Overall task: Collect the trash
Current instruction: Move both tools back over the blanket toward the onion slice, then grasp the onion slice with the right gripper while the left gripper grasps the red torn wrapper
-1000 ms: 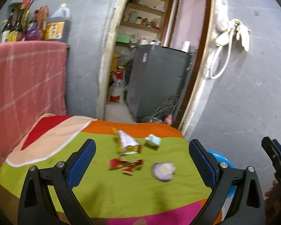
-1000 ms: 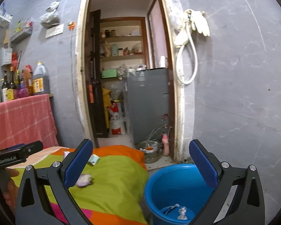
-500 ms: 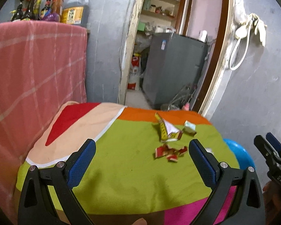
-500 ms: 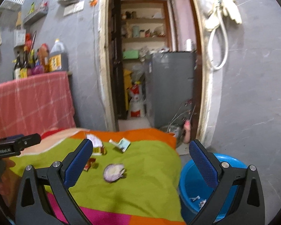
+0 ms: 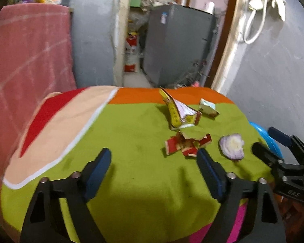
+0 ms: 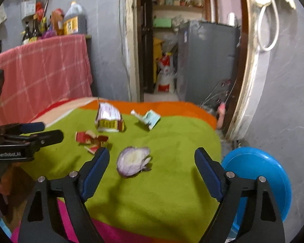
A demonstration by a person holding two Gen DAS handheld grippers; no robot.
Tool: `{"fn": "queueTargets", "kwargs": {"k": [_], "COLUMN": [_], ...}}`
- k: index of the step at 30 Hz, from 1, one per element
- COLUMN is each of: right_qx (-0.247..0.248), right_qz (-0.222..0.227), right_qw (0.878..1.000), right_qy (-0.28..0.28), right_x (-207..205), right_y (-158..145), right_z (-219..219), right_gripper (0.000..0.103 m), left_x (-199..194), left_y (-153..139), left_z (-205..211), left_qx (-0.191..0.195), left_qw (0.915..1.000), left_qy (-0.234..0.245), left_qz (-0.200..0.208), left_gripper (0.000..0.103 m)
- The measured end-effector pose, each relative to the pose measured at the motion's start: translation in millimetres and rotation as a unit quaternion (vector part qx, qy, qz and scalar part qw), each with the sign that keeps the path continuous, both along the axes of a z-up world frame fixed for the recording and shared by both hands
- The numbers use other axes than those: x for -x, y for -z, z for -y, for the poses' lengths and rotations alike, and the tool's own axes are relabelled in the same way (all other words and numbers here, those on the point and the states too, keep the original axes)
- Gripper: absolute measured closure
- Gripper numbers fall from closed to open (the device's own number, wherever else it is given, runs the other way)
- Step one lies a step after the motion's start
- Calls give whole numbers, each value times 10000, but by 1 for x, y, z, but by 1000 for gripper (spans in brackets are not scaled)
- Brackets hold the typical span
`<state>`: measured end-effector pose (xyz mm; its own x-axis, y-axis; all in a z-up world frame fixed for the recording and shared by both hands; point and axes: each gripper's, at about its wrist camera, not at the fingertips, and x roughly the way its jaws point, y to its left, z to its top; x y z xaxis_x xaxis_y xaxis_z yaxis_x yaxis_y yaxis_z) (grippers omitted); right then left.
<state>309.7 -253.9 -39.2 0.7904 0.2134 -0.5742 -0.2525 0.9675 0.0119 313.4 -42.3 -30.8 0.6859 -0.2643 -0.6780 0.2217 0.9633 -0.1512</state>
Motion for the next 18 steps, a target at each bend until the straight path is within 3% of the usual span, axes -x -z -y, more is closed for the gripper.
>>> {"fn": "queueTargets", "kwargs": {"k": [6,10,18], "right_qx": [292,421,728], "right_qz": [-319,-611,-943], "right_qw": [9988,9967,9914], "right_qy": [-217,-323,-546], "right_x": [-11,-24,-38], "right_y": [14,19,28], "right_z": [-14,-19,-33], "right_gripper": [25,28,39], "left_x": [-18,-27,-43], "left_y": [15,19,21], "left_z": [2,4,8], "left_qx": [215,327,440], "left_qw": [9985,9967,9947], "left_qy": [337,483,558], "left_qz": [-376,-558,-747], "left_gripper": [55,60,81]}}
